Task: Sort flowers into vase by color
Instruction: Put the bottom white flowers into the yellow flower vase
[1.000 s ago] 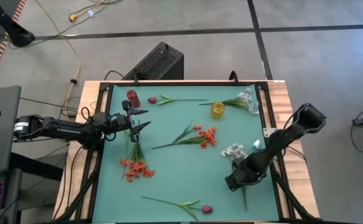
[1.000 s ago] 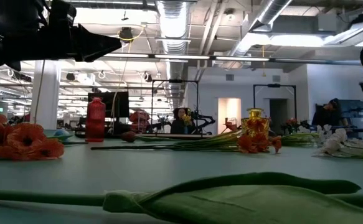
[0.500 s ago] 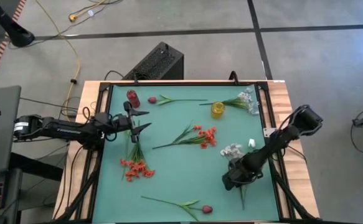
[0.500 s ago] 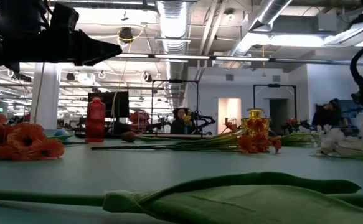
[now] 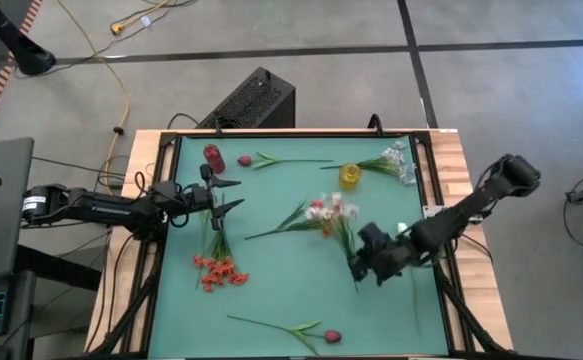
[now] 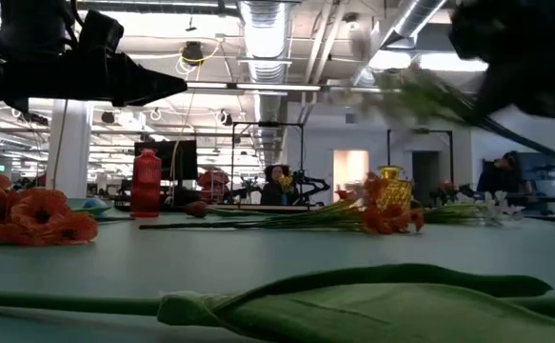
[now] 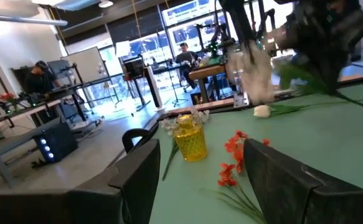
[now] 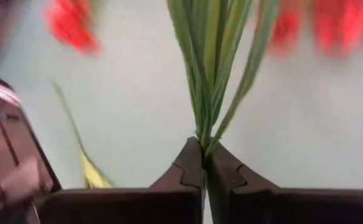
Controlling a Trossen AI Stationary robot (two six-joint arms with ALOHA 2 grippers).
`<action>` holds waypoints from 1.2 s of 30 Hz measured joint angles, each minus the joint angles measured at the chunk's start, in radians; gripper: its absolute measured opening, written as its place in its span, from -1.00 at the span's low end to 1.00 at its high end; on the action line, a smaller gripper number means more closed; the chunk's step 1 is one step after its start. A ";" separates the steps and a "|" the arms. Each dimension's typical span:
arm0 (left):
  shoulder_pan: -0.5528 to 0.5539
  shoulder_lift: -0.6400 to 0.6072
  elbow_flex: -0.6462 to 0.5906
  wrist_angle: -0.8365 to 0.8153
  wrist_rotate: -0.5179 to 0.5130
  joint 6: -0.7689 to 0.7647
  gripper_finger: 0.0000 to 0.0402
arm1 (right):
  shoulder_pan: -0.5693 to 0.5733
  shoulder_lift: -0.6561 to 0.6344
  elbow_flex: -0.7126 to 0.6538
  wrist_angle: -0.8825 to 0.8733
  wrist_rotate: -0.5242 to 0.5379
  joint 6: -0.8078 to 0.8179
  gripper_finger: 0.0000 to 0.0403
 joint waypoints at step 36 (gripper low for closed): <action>0.000 0.000 0.000 0.021 -0.236 -0.064 0.09 | -0.744 -0.255 -0.083 0.533 -0.210 -1.371 -0.86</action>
